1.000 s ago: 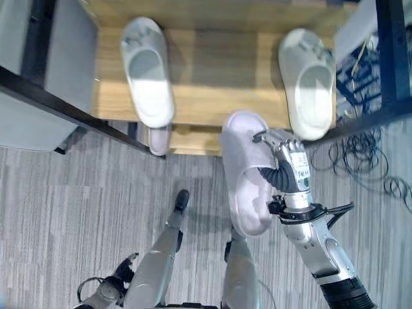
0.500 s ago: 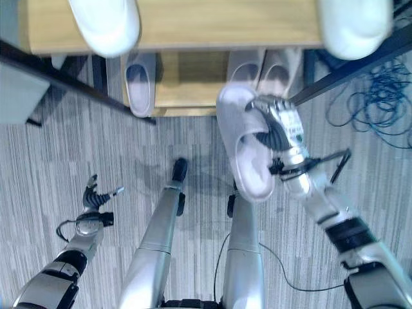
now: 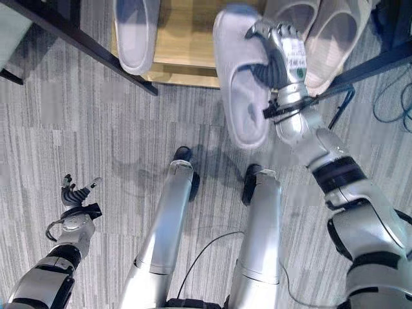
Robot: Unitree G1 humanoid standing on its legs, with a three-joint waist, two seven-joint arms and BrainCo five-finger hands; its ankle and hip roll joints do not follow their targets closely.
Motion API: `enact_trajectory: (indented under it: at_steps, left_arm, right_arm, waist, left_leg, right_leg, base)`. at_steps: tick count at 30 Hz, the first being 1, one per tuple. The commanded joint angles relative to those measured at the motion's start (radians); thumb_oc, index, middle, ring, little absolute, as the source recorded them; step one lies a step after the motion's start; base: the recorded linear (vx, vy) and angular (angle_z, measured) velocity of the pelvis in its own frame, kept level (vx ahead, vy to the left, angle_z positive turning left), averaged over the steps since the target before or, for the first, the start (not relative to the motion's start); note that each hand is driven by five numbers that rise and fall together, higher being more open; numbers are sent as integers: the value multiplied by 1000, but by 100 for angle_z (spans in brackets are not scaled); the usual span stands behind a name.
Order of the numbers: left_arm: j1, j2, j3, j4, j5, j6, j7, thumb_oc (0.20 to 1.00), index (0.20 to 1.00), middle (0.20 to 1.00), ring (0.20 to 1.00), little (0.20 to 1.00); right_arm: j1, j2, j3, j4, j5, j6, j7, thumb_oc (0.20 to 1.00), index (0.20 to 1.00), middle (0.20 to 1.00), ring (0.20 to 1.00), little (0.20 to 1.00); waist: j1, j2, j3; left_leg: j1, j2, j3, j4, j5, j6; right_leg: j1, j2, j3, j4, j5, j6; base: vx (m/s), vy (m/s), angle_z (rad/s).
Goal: Arrange the slippers neatly on the shoe rack.
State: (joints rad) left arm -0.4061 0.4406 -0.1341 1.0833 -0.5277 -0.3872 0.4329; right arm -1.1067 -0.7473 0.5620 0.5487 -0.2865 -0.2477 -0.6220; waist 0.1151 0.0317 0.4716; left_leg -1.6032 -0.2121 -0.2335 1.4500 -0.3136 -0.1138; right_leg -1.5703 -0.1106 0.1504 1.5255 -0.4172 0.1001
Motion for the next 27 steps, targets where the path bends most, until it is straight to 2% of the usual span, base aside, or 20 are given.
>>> enact_trajectory:
  at_steps: [1, 4, 8, 12, 17, 18, 23, 24, 26, 27]
  left_arm:
    - [65, -9, -4, 58, -21, -27, -7, 1000, 1000, 1000, 1000, 1000]
    - [100, -6, -22, 49, -27, -29, -23, 1000, 1000, 1000, 1000, 1000]
    - [176, -2, -32, 32, -59, -31, -44, 1000, 1000, 1000, 1000, 1000]
    - [226, -1, -45, 2, -67, -35, -56, 1000, 1000, 1000, 1000, 1000]
    - [260, 0, -76, -60, -78, -42, -64, 1000, 1000, 1000, 1000, 1000]
    - [317, -4, -130, -128, -75, -30, -87, 1000, 1000, 1000, 1000, 1000]
    - [440, -2, -182, -231, -116, -6, -150, 1000, 1000, 1000, 1000, 1000]
    - [484, 10, -182, -240, -105, -1, -162, 1000, 1000, 1000, 1000, 1000]
    - [499, 24, -189, -243, -98, 2, -167, 1000, 1000, 1000, 1000, 1000]
    - [527, 29, -178, -224, -103, 15, -191, 1000, 1000, 1000, 1000, 1000]
  right_arm:
    - [-97, -12, 17, -48, 67, -7, -35, 200, 200, 200, 200, 200]
    - [-194, -4, 56, 26, 97, 7, -28, 200, 200, 200, 200, 200]
    - [-305, 65, 133, 181, 140, 35, -9, 200, 200, 200, 200, 200]
    - [-328, 98, 175, 320, 148, 57, 8, 200, 200, 200, 200, 200]
    - [-348, 118, 181, 427, 189, 69, 14, 200, 200, 200, 200, 200]
    - [-363, 131, 185, 497, 221, 82, 9, 200, 200, 200, 200, 200]
    - [-356, 97, 196, 595, 253, 99, 20, 200, 200, 200, 200, 200]
    - [-357, 73, 202, 613, 270, 99, 32, 200, 200, 200, 200, 200]
    - [-368, 64, 210, 611, 275, 99, 38, 200, 200, 200, 200, 200]
    - [-362, 57, 201, 619, 288, 95, 59, 200, 200, 200, 200, 200]
  waist:
    - [14, 40, 18]
    - [37, 46, 40]
    - [83, 60, 48]
    - [107, 75, 48]
    - [121, 89, 48]
    - [142, 109, 48]
    - [185, 161, 48]
    - [207, 180, 48]
    - [223, 188, 48]
    - [238, 207, 48]
  left_leg:
    - [33, -16, 21, -37, -81, 104]
    - [33, -31, 24, 13, -100, 102]
    - [33, -41, 28, 84, -138, 109]
    - [33, -55, 27, 153, -176, 112]
    - [33, -70, 20, 185, -191, 111]
    - [33, -82, 17, 226, -210, 110]
    - [33, -107, 3, 272, -234, 111]
    - [33, -116, -7, 290, -238, 113]
    - [33, -116, -8, 299, -240, 114]
    - [33, -128, -21, 307, -232, 118]
  right_leg:
    - [46, 4, 17, -4, -86, -63]
    - [44, -5, 29, 38, -95, -71]
    - [38, -13, 36, 102, -110, -83]
    - [40, -18, 30, 157, -138, -101]
    - [42, -24, 26, 191, -151, -116]
    - [48, -31, 22, 235, -176, -141]
    - [61, -49, 13, 273, -191, -165]
    - [65, -59, 5, 277, -191, -169]
    - [70, -65, 0, 275, -190, -167]
    - [76, -75, -8, 273, -168, -157]
  base:
    - [52, 45, 6]
    - [105, 81, 2]
    - [112, 66, 1]
    - [110, 8, 1]
    - [43, -11, 12]
    - [36, -12, 18]
    - [23, 38, 7]
    - [28, 67, 8]
    - [31, 70, 6]
    - [28, 80, 5]
